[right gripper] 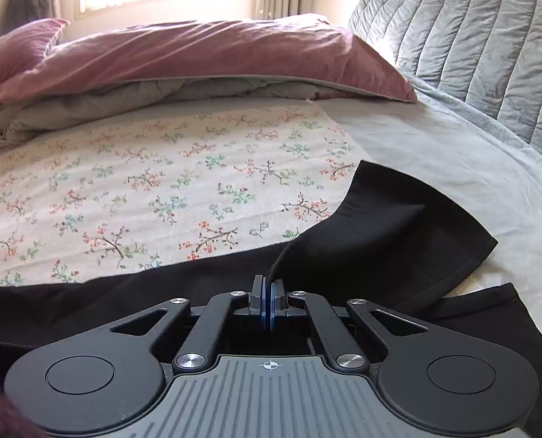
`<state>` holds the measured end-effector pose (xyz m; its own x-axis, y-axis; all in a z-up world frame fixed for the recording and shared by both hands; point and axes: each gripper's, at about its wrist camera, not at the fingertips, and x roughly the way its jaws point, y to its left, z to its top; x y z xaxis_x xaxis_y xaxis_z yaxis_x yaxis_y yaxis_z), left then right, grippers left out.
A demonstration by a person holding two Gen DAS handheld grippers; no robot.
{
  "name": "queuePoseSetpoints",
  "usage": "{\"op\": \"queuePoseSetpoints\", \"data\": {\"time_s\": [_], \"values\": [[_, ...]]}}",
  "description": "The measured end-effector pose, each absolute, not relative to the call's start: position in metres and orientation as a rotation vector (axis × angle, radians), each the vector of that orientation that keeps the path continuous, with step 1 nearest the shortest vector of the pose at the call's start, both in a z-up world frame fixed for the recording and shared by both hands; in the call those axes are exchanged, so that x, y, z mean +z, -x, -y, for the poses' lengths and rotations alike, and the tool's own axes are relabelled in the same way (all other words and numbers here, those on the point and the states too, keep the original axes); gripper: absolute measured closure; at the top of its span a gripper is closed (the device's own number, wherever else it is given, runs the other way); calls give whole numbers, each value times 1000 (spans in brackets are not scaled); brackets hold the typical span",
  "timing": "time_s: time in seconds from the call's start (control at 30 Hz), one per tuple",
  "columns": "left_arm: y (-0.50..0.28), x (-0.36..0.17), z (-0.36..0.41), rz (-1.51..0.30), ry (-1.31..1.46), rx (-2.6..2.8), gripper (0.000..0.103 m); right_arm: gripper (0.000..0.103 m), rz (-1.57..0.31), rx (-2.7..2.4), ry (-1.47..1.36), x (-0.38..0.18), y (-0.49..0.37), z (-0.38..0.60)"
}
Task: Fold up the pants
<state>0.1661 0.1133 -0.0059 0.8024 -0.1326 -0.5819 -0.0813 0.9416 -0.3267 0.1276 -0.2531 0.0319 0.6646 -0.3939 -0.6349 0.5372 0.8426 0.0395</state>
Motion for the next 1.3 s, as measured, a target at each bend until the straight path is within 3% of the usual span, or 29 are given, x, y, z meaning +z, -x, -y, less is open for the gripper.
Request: {"op": "queuePoseSetpoints", "data": {"time_s": [0.27, 0.83, 0.9, 0.93, 1.03, 1.07, 1.17, 1.23, 1.3], "values": [[-101, 5, -145, -580, 417, -35, 90, 103, -592, -446, -280, 57, -46, 232], [-41, -62, -167, -791, 373, 36, 88, 102, -775, -415, -172, -28, 10, 202], [-40, -57, -172, -793, 390, 12, 83, 98, -775, -410, -118, -26, 10, 195], [-40, -54, -177, -781, 410, -5, 75, 94, -774, -401, -109, -26, 11, 194], [-37, -43, -196, -702, 419, 23, 32, 90, -770, -380, -134, -23, 14, 197], [-39, -39, -201, -676, 412, 39, 27, 89, -769, -376, -153, -22, 14, 200], [-51, -32, -223, -620, 448, 78, 27, 79, -761, -382, -199, -18, 12, 209], [-59, -33, -241, -616, 511, 126, 27, 64, -750, -394, -216, -15, 11, 214], [-66, -37, -256, -639, 583, 186, 27, 61, -737, -410, -217, -10, 7, 220]]}}
